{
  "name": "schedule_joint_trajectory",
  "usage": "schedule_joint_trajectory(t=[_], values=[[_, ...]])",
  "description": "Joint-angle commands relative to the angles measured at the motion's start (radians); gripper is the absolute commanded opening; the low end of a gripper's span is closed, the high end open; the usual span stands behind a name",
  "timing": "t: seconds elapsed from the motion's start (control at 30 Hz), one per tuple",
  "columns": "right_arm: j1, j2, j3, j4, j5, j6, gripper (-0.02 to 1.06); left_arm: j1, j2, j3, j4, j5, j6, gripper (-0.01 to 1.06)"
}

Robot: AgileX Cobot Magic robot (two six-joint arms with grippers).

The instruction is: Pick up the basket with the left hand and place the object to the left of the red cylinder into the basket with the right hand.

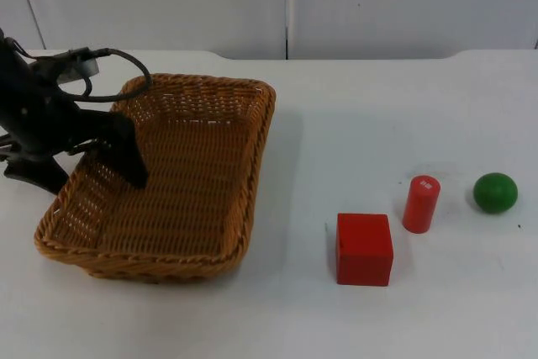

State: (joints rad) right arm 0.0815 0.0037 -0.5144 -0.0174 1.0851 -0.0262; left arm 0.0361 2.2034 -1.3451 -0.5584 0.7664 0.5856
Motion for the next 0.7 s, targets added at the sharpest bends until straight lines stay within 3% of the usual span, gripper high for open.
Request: schedule_joint_trajectory(t=[0.0, 0.07, 0.23, 0.47, 0.6, 0.67], values=[[-0.002, -0.004, -0.001, -0.005, -0.007, 0.001, 1.05, -0.005, 0.0, -0.005, -0.006, 0.002, 0.004, 1.05], [-0.002, -0.004, -0.001, -0.005, -0.007, 0.001, 1.05, -0.005, 0.0, -0.005, -0.006, 0.002, 0.004, 1.03], [-0.002, -0.004, -0.001, -0.005, -0.007, 0.006, 1.05, -0.005, 0.0, -0.005, -0.006, 0.005, 0.0, 0.79], [-0.002, -0.004, -0.001, -0.005, -0.007, 0.006, 1.05, -0.005, 0.0, -0.005, -0.006, 0.007, -0.042, 0.63], [-0.002, -0.004, -0.001, -0.005, -0.007, 0.006, 1.05, -0.005, 0.0, -0.005, -0.03, 0.014, -0.044, 0.38], [-0.002, -0.004, -0.001, -0.005, -0.007, 0.006, 1.05, -0.005, 0.0, -0.005, -0.045, 0.014, -0.044, 0.32]])
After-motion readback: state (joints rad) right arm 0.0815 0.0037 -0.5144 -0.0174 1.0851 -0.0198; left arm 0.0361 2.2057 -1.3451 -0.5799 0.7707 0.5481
